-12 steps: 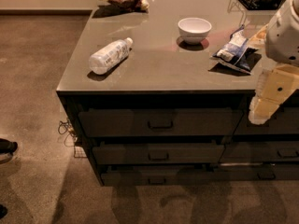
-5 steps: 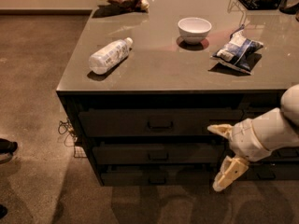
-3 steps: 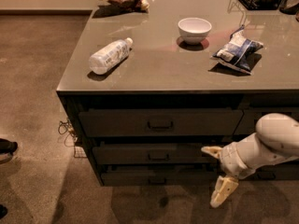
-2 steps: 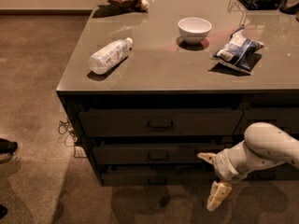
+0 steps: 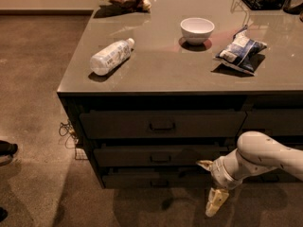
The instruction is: Open bottom drawer
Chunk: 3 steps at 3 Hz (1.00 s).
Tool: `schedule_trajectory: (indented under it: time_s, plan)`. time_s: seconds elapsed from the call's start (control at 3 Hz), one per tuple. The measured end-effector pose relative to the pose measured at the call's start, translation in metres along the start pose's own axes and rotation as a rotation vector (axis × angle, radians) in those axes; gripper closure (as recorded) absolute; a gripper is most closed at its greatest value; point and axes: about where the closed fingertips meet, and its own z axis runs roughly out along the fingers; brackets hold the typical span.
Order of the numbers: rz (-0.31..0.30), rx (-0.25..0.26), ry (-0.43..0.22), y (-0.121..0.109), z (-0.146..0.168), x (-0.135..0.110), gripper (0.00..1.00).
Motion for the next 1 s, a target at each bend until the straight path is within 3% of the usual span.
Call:
schedule_trajectory:
  time_s: [0.33, 1.0]
  plan:
    - [0.008, -0.018, 0.004, -0.005, 0.017, 0.011, 0.00]
    - [-0.056, -0.035, 0.022, -0.024, 0.087, 0.042, 0.00]
